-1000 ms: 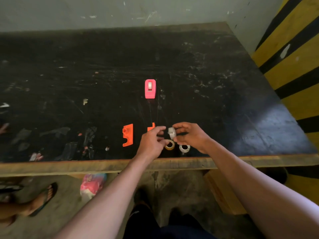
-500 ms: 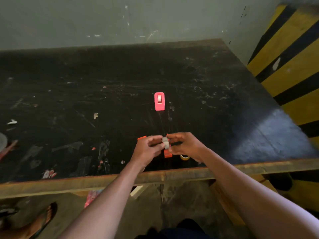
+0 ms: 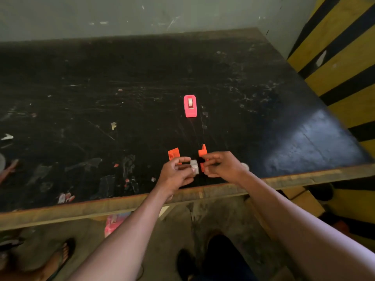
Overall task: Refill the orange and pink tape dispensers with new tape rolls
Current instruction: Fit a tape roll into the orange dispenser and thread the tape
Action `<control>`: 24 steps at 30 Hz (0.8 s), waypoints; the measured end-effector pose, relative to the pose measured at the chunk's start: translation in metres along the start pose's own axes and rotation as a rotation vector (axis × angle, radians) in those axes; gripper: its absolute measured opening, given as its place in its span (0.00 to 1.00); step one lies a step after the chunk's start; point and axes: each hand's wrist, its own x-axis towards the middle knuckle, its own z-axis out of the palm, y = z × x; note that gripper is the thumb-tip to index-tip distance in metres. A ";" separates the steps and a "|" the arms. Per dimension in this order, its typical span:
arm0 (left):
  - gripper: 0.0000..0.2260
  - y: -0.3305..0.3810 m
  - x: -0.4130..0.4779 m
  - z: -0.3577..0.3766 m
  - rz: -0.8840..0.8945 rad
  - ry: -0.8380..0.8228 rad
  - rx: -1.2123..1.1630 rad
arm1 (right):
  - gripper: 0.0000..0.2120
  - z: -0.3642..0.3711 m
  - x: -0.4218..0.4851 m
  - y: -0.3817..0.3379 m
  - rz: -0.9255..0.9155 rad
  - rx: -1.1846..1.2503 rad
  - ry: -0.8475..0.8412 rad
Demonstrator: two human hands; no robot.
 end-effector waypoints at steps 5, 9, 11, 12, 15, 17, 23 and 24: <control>0.14 0.000 0.014 0.001 -0.036 0.030 -0.047 | 0.17 -0.024 0.026 0.008 0.006 -0.148 0.168; 0.16 0.002 0.026 0.006 -0.021 0.061 -0.078 | 0.23 -0.034 0.047 0.008 -0.003 -0.281 0.143; 0.16 0.004 0.032 0.008 -0.024 0.071 -0.097 | 0.29 -0.036 0.057 0.006 -0.015 -0.357 0.099; 0.16 0.006 0.036 0.008 -0.032 0.074 -0.104 | 0.33 -0.037 0.062 0.004 -0.017 -0.399 0.063; 0.17 0.009 0.047 0.012 -0.068 0.077 -0.110 | 0.38 -0.040 0.074 0.000 -0.032 -0.503 -0.043; 0.16 0.009 0.052 0.015 -0.082 0.080 -0.129 | 0.39 -0.042 0.083 0.001 -0.032 -0.527 -0.101; 0.17 0.006 0.060 0.018 -0.074 0.147 -0.155 | 0.35 -0.043 0.100 0.005 -0.104 -0.584 -0.146; 0.17 0.006 0.061 0.019 -0.074 0.155 -0.155 | 0.34 -0.043 0.100 0.006 -0.115 -0.582 -0.142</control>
